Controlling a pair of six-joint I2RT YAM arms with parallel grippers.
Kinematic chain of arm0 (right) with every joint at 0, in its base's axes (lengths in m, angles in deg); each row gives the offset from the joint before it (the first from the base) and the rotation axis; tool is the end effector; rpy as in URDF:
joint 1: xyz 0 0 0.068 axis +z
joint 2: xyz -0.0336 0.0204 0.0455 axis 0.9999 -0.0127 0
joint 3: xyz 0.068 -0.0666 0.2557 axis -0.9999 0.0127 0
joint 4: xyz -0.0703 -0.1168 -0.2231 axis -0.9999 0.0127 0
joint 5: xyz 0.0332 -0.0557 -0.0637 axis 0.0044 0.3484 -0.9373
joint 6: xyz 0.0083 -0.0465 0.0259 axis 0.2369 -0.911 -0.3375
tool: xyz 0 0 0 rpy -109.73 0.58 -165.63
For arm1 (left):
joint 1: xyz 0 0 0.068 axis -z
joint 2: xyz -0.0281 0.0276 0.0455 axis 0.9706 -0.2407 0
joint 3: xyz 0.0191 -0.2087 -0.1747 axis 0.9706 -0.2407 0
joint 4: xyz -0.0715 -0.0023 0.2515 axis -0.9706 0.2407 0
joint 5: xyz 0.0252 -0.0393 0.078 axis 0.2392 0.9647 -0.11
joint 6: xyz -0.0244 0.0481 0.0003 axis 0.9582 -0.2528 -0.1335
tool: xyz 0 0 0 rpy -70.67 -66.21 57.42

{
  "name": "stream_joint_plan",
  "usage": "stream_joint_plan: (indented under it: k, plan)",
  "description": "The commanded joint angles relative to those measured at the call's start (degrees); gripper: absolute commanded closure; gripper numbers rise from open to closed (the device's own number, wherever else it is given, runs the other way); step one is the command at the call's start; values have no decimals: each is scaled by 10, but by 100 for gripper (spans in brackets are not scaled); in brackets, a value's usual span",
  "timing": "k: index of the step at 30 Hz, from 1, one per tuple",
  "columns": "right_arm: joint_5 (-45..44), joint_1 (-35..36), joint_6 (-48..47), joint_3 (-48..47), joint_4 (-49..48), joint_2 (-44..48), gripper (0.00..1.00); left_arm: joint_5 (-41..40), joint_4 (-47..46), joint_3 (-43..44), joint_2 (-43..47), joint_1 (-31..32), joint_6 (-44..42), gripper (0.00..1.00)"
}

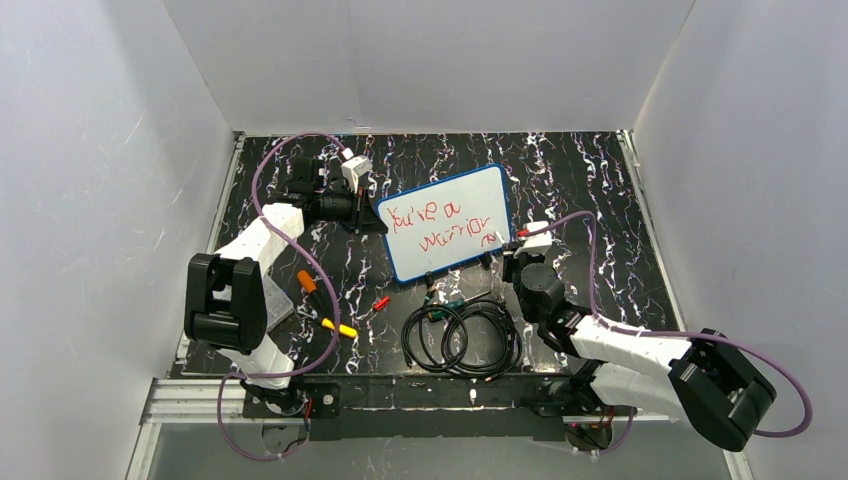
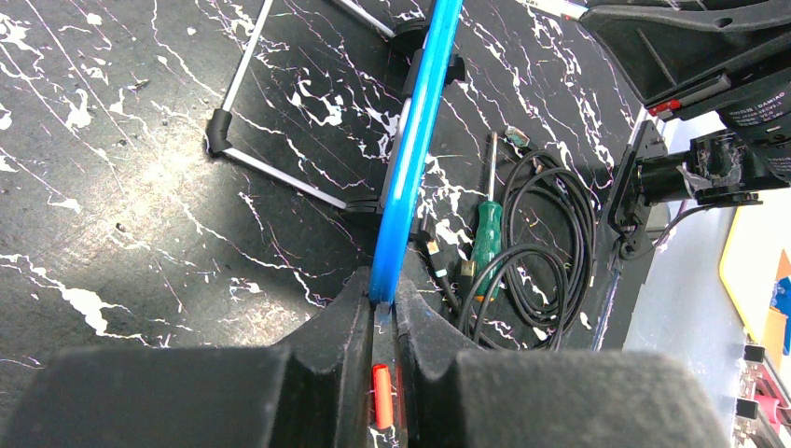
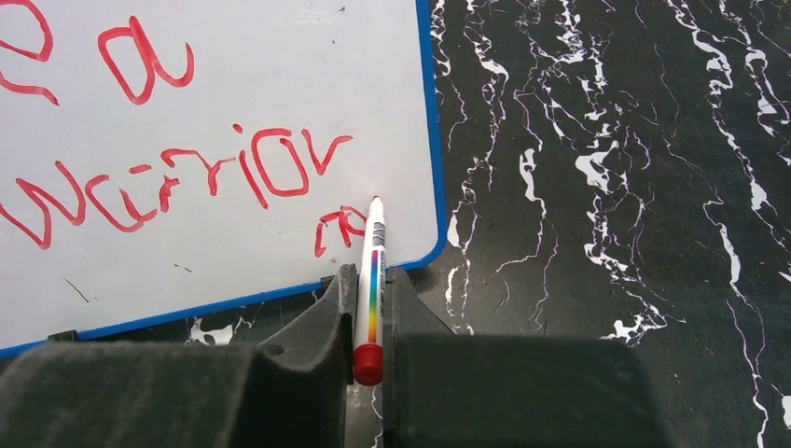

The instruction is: Write a sentence on the whiteboard

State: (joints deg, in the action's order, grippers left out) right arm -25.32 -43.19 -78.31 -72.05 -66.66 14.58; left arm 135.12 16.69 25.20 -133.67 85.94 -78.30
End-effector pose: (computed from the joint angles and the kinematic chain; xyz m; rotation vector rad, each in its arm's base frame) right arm 0.1611 0.1344 0.2027 -0.0466 1.6563 0.1220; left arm 0.3366 -0.0873 0.2528 0.7351 2.0403 -1.0947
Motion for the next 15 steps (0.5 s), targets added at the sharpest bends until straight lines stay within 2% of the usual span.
stream_joint_plan:
  k: [1,8,15]
  plan:
    - [-7,-3,15,-1,6,8,99,7,7,10,18,2,-7,100]
    - [-6,-3,57,16,58,26,99,9,7,10,19,2,-7,100]
    - [-16,-3,46,9,56,18,99,9,6,9,19,2,-6,100]
